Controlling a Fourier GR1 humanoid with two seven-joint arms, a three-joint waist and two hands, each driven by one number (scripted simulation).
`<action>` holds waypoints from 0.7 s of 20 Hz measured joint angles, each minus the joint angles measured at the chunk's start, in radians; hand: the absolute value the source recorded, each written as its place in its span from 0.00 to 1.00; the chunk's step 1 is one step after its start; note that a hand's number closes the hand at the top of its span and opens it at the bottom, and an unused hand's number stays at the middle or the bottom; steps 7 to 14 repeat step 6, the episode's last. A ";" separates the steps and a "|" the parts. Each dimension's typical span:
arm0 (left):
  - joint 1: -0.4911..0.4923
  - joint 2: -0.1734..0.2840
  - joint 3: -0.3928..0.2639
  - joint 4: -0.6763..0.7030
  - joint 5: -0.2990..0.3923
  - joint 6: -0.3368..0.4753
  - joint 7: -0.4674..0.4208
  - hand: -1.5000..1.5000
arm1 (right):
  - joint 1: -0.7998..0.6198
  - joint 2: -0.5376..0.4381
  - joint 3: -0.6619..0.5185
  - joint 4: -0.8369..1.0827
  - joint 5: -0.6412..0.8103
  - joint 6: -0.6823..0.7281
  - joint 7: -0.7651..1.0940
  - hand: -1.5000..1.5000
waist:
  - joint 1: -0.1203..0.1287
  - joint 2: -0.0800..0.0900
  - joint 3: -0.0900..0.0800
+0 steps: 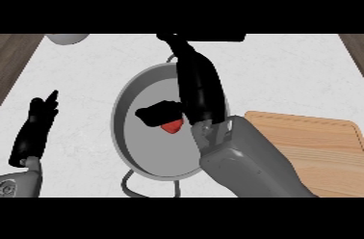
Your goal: Pick the bell pepper from the cutting board and place it in the pot
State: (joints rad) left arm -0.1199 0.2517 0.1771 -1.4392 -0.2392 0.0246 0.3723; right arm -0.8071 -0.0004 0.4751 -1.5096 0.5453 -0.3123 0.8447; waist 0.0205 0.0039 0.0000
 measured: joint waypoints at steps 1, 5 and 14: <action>0.009 -0.005 -0.002 -0.006 0.000 0.000 0.000 0.50 | 0.009 0.000 -0.007 -0.006 -0.001 -0.041 -0.009 0.00 | -0.001 -0.001 0.000; 0.021 -0.005 0.002 -0.029 0.006 -0.003 0.010 0.50 | 0.057 0.000 -0.079 -0.032 0.003 -0.144 -0.077 0.00 | -0.011 -0.003 0.000; 0.023 -0.007 0.004 -0.031 0.006 0.000 0.012 0.50 | 0.069 -0.014 -0.107 -0.049 -0.007 -0.151 -0.091 0.00 | -0.013 -0.003 0.000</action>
